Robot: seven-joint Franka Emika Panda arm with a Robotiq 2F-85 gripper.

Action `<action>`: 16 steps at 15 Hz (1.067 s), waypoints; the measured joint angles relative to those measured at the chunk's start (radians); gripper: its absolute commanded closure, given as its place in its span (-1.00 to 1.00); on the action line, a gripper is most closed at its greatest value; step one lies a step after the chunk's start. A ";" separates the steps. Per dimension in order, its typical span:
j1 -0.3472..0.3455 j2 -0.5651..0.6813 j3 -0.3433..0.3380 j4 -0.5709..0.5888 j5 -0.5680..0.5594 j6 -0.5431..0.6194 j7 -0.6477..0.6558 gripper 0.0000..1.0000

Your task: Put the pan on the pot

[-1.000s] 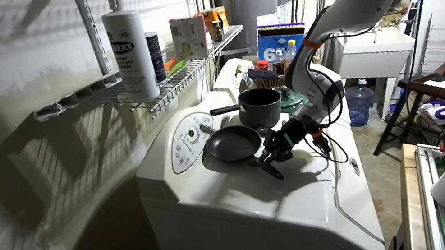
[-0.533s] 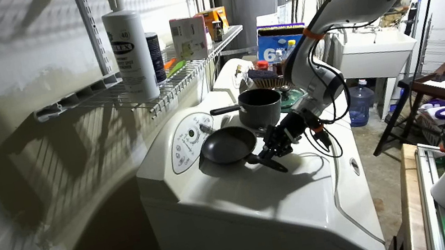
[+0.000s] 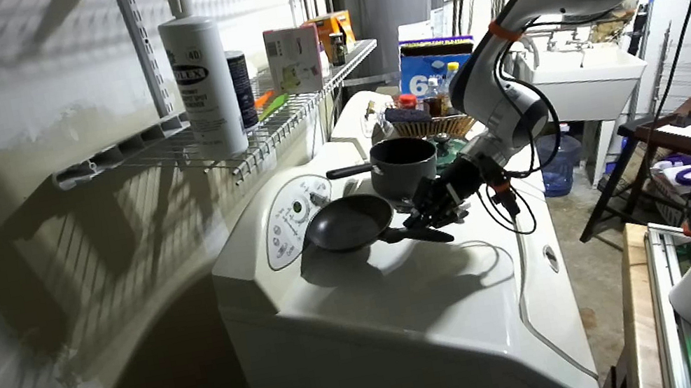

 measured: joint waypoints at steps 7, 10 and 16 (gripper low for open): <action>-0.010 0.019 0.000 -0.026 -0.002 -0.065 0.001 0.89; -0.015 0.050 0.000 -0.022 -0.002 -0.111 0.000 0.89; -0.037 0.141 -0.005 0.001 -0.020 -0.217 -0.008 0.89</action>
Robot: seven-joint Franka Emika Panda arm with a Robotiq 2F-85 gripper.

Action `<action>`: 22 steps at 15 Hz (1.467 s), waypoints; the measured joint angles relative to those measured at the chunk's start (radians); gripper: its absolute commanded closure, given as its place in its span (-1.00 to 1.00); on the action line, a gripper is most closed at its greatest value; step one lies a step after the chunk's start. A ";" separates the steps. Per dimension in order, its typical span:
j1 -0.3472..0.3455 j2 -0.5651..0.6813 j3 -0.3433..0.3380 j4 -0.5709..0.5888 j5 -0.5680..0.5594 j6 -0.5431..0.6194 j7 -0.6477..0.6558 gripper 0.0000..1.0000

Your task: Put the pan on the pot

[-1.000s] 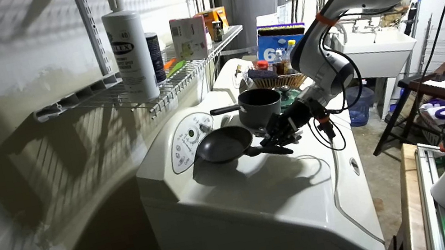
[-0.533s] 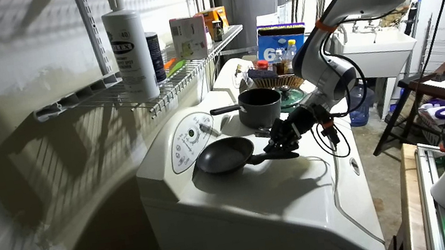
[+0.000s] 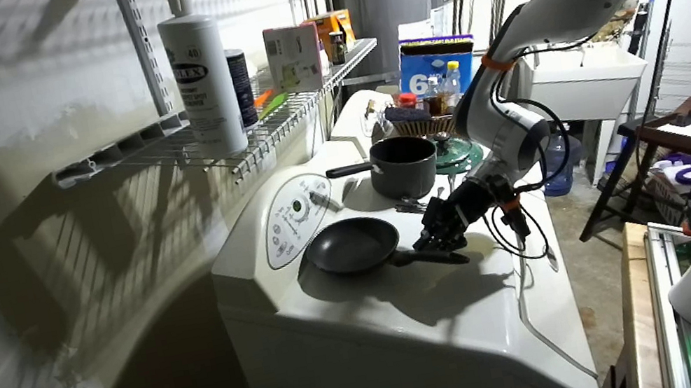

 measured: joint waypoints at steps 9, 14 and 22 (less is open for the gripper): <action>-0.006 0.076 -0.019 0.051 -0.032 -0.069 -0.001 0.42; -0.008 0.105 -0.021 0.071 -0.033 -0.088 0.000 0.11; -0.007 0.146 -0.021 0.102 -0.035 -0.111 0.004 0.29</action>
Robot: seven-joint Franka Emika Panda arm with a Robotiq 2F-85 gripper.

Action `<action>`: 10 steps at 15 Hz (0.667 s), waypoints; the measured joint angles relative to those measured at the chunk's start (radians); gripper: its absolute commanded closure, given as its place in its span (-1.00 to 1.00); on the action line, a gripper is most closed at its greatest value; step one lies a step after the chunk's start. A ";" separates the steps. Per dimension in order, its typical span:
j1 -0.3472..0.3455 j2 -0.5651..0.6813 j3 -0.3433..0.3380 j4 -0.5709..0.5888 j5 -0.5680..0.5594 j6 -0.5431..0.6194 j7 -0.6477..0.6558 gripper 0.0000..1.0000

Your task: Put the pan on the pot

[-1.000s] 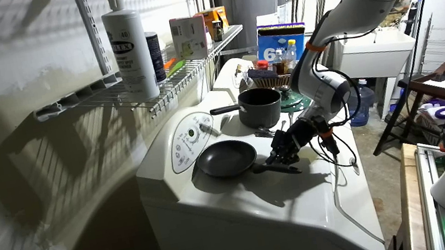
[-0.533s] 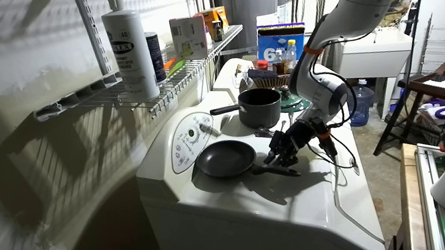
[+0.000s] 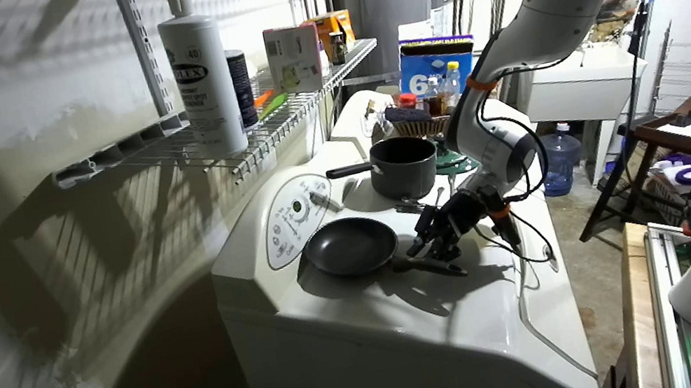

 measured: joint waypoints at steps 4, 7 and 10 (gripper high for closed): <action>0.005 0.011 0.003 0.012 -0.012 -0.002 0.005 0.31; 0.009 0.020 0.007 0.021 -0.024 -0.002 0.009 0.29; 0.016 0.030 0.009 0.031 -0.028 -0.002 0.013 0.19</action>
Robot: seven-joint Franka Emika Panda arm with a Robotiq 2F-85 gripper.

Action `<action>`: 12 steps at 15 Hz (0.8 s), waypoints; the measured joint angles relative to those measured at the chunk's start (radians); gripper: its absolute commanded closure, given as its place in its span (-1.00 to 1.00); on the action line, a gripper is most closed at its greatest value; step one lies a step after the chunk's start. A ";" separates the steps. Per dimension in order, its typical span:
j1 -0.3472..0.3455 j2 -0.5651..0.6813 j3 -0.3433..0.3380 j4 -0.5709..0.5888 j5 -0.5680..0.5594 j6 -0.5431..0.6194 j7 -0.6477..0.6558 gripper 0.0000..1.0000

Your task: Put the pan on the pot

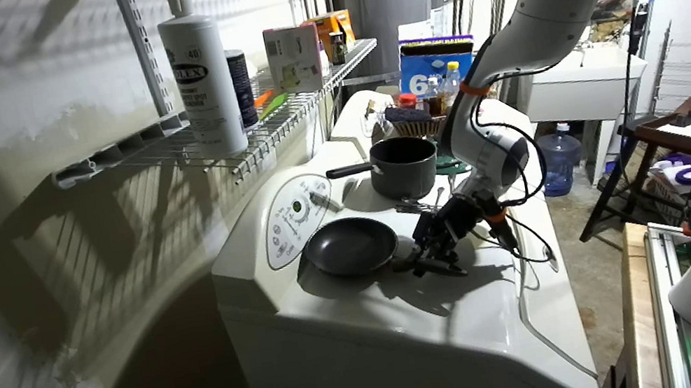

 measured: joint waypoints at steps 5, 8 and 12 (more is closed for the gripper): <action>0.008 0.013 0.005 0.016 0.000 0.000 0.012 0.93; 0.009 0.015 0.005 0.023 -0.001 -0.009 0.014 0.88; 0.009 0.014 0.004 0.025 -0.001 -0.009 0.019 0.88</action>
